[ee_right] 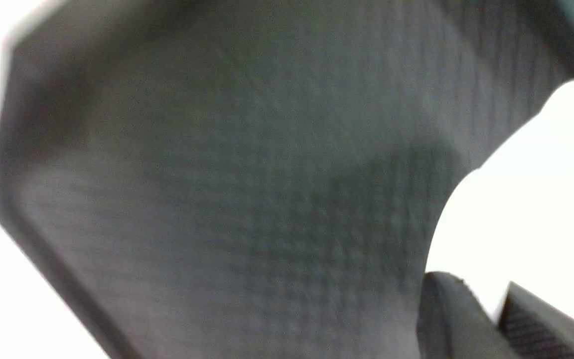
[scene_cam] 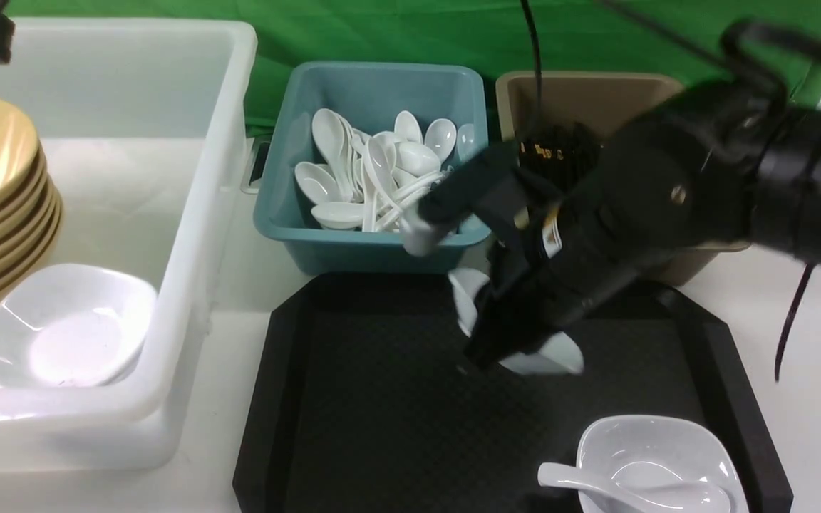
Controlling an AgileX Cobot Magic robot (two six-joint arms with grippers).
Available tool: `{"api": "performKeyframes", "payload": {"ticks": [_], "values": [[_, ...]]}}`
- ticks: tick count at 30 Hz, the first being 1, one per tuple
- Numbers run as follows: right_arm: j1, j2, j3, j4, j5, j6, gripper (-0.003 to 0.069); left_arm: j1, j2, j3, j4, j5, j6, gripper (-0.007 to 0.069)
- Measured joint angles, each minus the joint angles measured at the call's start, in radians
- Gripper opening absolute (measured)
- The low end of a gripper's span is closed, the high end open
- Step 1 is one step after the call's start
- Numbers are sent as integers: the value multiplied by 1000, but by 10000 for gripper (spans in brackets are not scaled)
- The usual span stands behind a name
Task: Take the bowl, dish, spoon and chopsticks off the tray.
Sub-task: Use the right arm to put the plate into the large storage box on the left
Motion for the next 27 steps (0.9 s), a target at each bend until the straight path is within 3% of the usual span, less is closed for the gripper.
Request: {"api": "performKeyframes", "payload": {"ticks": [5, 9, 14, 21, 27], "values": [[55, -6, -166, 152, -5, -169, 26, 84, 0, 0, 35, 7, -53, -6], [101, 62, -381, 338, -24, -337, 25, 274, 0, 0, -16, -2, -58, -6], [153, 289, -676, 432, -25, -402, 24, 500, 0, 0, -183, -6, -13, -6], [221, 616, -1016, 442, 3, -412, 23, 568, 0, 0, -334, -9, 55, -6], [239, 758, -1083, 394, 10, -413, 25, 573, 0, 0, -347, -14, 59, -6]]}}
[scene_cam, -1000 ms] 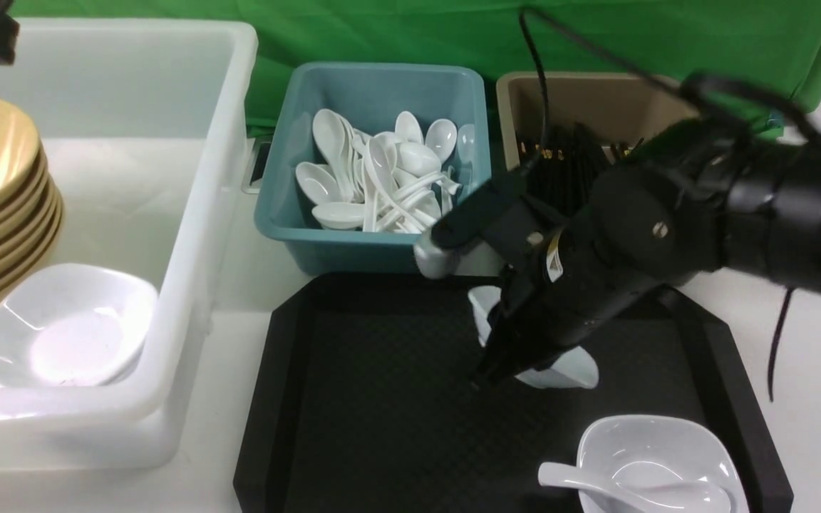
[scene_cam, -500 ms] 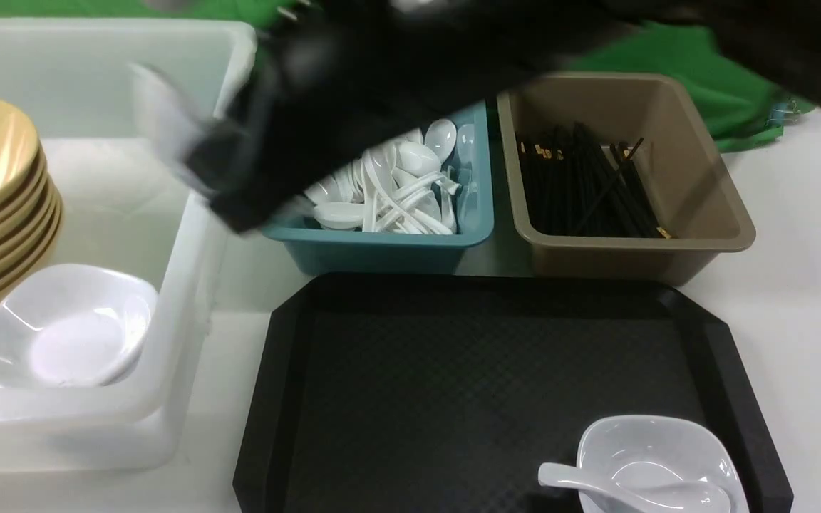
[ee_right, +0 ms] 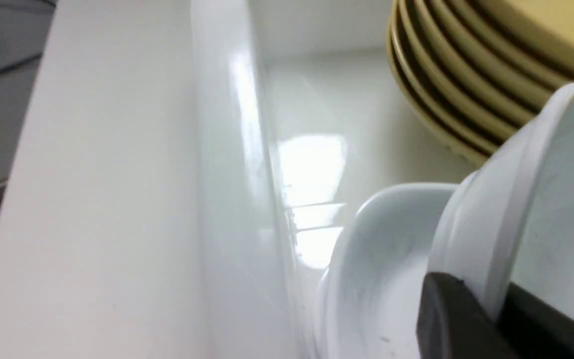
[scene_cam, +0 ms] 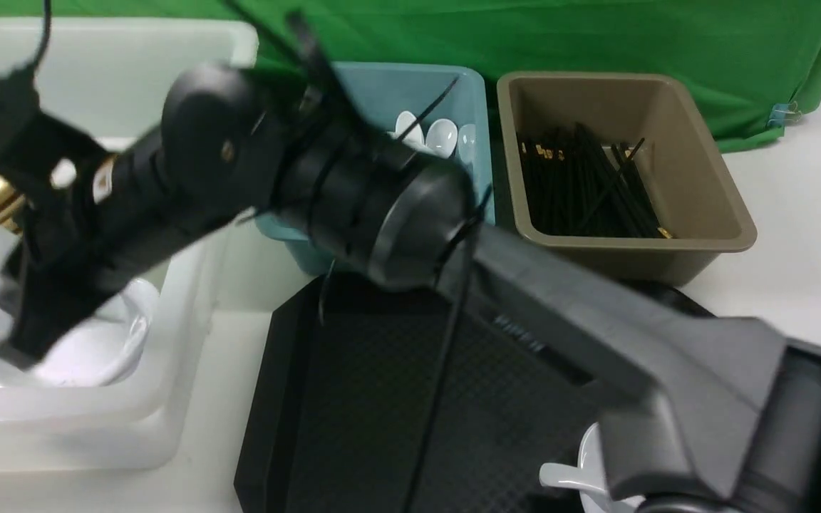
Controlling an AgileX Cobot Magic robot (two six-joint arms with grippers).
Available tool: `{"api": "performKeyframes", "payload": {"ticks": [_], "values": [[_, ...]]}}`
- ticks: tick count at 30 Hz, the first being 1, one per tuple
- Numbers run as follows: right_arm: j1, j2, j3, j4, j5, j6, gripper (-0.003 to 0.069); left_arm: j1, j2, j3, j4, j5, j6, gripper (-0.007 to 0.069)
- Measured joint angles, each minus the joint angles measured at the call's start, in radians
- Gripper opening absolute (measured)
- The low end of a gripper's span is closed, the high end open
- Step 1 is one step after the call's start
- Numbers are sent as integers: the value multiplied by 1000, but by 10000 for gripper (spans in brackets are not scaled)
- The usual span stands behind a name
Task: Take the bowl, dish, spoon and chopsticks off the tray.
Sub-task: Use the right arm to put the plate into the large storage box on the left
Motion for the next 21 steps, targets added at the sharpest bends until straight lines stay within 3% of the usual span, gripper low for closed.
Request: {"api": "performKeyframes", "payload": {"ticks": [4, 7, 9, 10, 12, 15, 21], "values": [[14, 18, -2, -37, 4, -1, 70, 1, 0, 0, -11, -12, 8, -6], [17, 18, -6, -59, 14, -1, 167, 1, 0, 0, -12, -22, 12, -6], [17, 18, -9, -81, 35, 0, 346, 1, 0, 0, -15, -29, 15, -6], [17, 16, -9, -82, 35, 0, 358, 1, 0, 0, -15, -29, 15, -6], [16, 3, -9, -102, 65, 31, 495, 1, 0, 0, -18, -29, 17, -6], [15, -34, -10, -146, 84, 80, 556, 1, 0, 0, -21, -29, 22, -6], [15, -152, -11, -291, 160, 159, 571, 1, 0, 0, -53, -29, 41, -6]]}}
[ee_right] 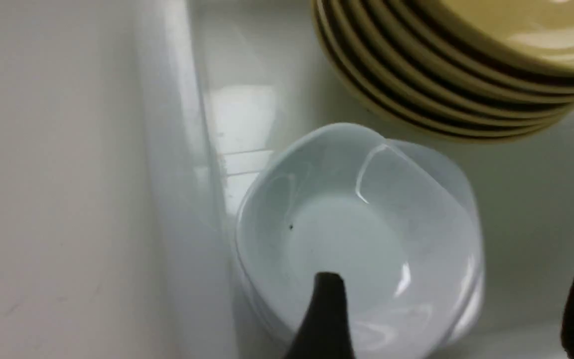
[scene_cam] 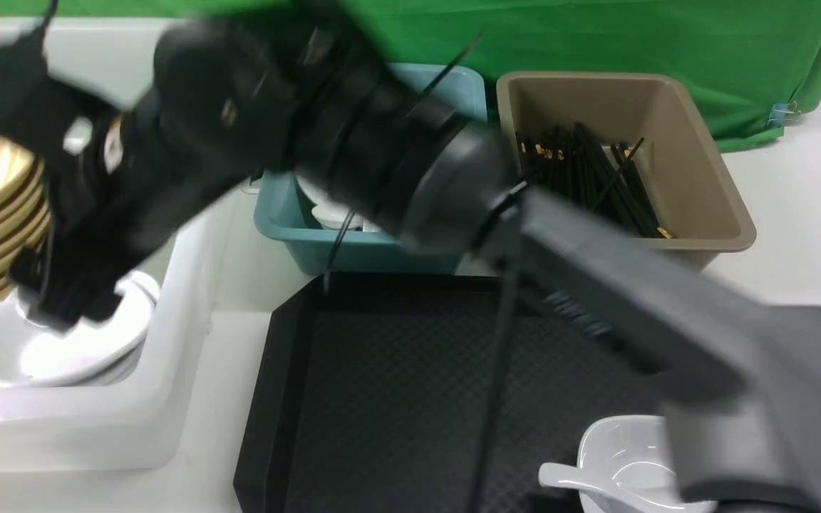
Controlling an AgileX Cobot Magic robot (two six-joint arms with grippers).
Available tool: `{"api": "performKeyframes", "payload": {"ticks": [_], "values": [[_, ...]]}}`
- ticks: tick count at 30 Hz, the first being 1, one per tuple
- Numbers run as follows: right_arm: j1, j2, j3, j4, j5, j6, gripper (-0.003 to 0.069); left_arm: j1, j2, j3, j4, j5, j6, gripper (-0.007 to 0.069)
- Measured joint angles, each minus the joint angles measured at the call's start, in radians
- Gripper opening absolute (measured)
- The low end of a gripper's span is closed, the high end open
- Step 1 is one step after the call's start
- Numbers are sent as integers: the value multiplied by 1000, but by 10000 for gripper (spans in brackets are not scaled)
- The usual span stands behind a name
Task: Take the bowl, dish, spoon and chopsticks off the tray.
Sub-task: Use the right arm to put the plate into the large storage box on the left, then use the right arm to grab the soup spoon in the middle
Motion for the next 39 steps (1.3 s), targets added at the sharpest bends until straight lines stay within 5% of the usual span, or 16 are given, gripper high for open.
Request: {"api": "performKeyframes", "payload": {"ticks": [2, 5, 7, 8, 14, 17, 20, 25, 29, 39], "values": [[0, -37, 0, -71, 69, 10, 556, -2, 0, 0, -42, 5, 13, -6], [-5, -106, 17, -246, 170, 64, 397, -49, 0, 0, -81, 13, 61, -6], [-47, -182, 82, -330, 186, 123, 129, -124, 0, 0, -82, 24, 77, -6], [-78, -219, 140, -338, 188, 134, 76, -185, 0, 0, -70, 25, 80, -6], [-305, -478, 588, -315, 190, 136, 0, -532, 3, 35, 0, 16, 84, -6], [-459, -653, 920, -236, 175, 74, 7, -771, 33, 81, 61, -5, 85, -6], [-530, -739, 1126, -165, 115, 29, 59, -875, 60, 113, 94, -17, 85, -6], [-568, -820, 1455, -16, -84, -104, 351, -1039, 136, 211, 111, -83, 97, -6], [-535, -799, 1580, 6, -231, -146, 497, -1089, 170, 288, 111, -129, 109, -6], [-487, -646, 1630, 18, -328, -166, 526, -1090, 176, 338, 130, -189, 111, -6]]}}
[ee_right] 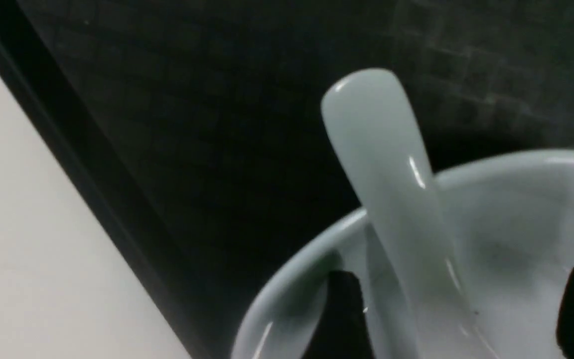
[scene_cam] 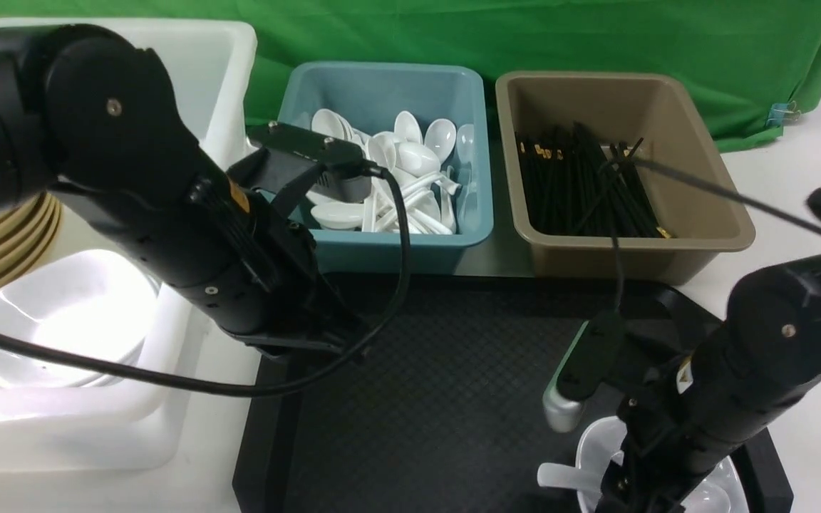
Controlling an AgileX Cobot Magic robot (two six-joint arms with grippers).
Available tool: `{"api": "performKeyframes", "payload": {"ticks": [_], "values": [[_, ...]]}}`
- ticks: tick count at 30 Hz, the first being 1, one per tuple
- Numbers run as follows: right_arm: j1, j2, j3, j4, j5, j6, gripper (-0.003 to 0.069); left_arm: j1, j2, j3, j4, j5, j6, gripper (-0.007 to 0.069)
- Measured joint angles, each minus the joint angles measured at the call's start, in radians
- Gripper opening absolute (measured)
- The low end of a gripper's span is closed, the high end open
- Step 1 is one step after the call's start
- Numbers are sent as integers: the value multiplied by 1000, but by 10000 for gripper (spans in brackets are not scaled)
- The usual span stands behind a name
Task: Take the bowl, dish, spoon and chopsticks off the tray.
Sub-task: Use the right arm to grab the soup spoon in the middle, then use the right arm to put the soup spoon into the small storage box in the middle
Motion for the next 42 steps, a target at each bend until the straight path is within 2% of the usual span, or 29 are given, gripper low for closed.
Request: {"api": "performKeyframes", "payload": {"ticks": [4, 5, 7, 8, 10, 13, 16, 20, 22, 23, 27, 31, 33, 35, 37, 39, 42], "values": [[7, 20, 0, 4, -18, -8, 501, 0, 0, 0, 4, -1, 0, -6], [8, 22, 0, 4, -20, -21, 400, 0, 0, 0, 8, -2, 0, -6], [8, 22, 0, 4, -20, -25, 295, 0, 0, 0, 11, -2, 0, -6], [8, 21, 0, 6, -23, -27, 177, 0, 0, 0, 16, -2, -3, -6], [8, 10, 0, 7, -24, -28, 151, 0, 0, 0, 31, -3, -12, -6], [8, -25, 0, 6, -11, -28, 158, 0, -1, 0, 92, -2, -51, -6], [8, -89, -13, 6, 15, -27, 158, 6, -19, 0, 226, 1, -164, -6], [8, -154, -133, 6, 3, -27, 158, 79, -69, 0, 285, -7, -257, -6], [8, -129, -294, 24, -21, -32, 158, 153, -97, 0, 240, -12, -261, -6], [8, -124, -309, 29, -23, -32, 158, 166, -100, 0, 235, -12, -260, -6], [8, 51, -624, 113, -28, -85, 158, 285, -124, 0, 104, -12, -190, -6], [8, 251, -880, 138, -14, -68, 158, 310, -124, 0, 25, -7, -131, -6], [8, 416, -1076, 141, 17, -21, 158, 312, -124, 0, -28, -3, -110, -6], [8, 493, -1164, 141, 24, -3, 160, 312, -124, 0, -45, -1, -107, -6], [8, 553, -1223, 141, 26, 8, 191, 312, -124, 0, -53, -1, -107, -6], [8, 612, -1294, 141, 27, 52, 354, 312, -124, 0, -58, -1, -106, -6], [8, 620, -1305, 139, 48, 79, 479, 312, -124, 0, -59, -1, -106, -6]]}}
